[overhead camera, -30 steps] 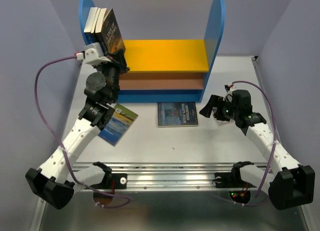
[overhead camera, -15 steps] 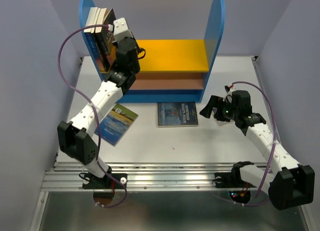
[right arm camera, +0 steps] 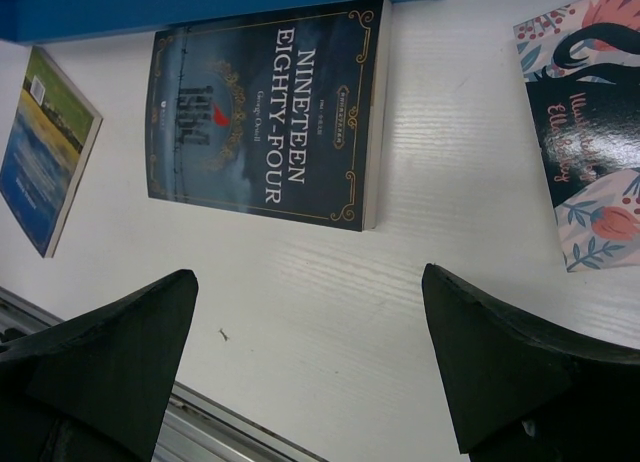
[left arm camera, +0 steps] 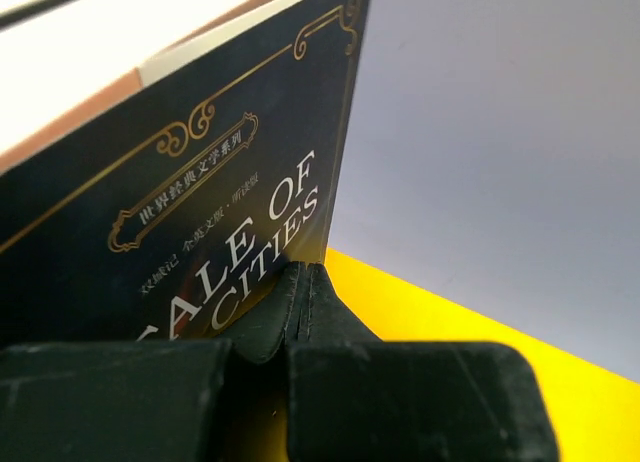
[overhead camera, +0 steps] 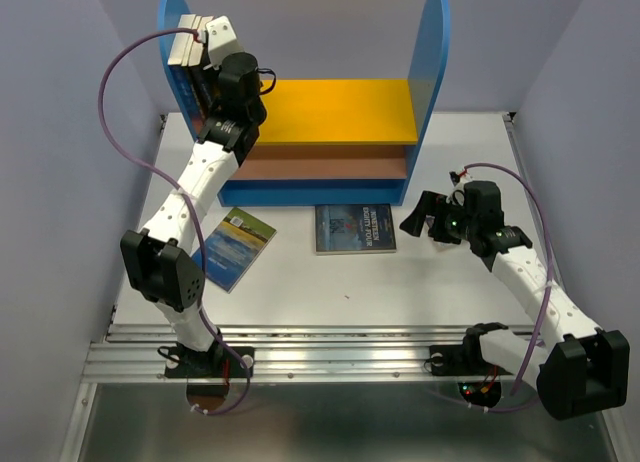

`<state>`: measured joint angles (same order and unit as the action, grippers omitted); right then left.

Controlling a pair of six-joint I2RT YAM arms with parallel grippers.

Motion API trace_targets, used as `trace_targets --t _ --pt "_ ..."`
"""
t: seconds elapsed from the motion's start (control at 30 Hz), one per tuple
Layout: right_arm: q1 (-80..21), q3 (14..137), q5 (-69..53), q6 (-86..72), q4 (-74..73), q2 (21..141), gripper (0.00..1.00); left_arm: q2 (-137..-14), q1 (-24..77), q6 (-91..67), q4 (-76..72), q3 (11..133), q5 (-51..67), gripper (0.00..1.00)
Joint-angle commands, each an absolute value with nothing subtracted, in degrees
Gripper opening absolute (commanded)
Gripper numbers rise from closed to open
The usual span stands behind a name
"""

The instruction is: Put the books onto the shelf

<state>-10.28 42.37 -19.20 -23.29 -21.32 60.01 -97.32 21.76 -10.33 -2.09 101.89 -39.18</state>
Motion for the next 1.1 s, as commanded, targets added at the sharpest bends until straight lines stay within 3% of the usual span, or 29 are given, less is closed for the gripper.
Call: trace_targets --t 0.0,0.4,1.07 --pt "-10.8 43.7 -18.2 -22.3 -21.4 59.9 1.00 -95.8 19.8 -9.0 -3.4 102.4 -42.4 0.00" --pt "-10.8 43.9 -17.6 -22.4 -21.7 59.6 1.00 -95.2 17.4 -7.4 -6.6 100.1 -40.8 0.00" --pt "-10.8 43.5 -16.3 -22.4 -22.1 58.7 1.00 -93.4 16.3 10.4 -13.4 96.9 -32.2 0.00"
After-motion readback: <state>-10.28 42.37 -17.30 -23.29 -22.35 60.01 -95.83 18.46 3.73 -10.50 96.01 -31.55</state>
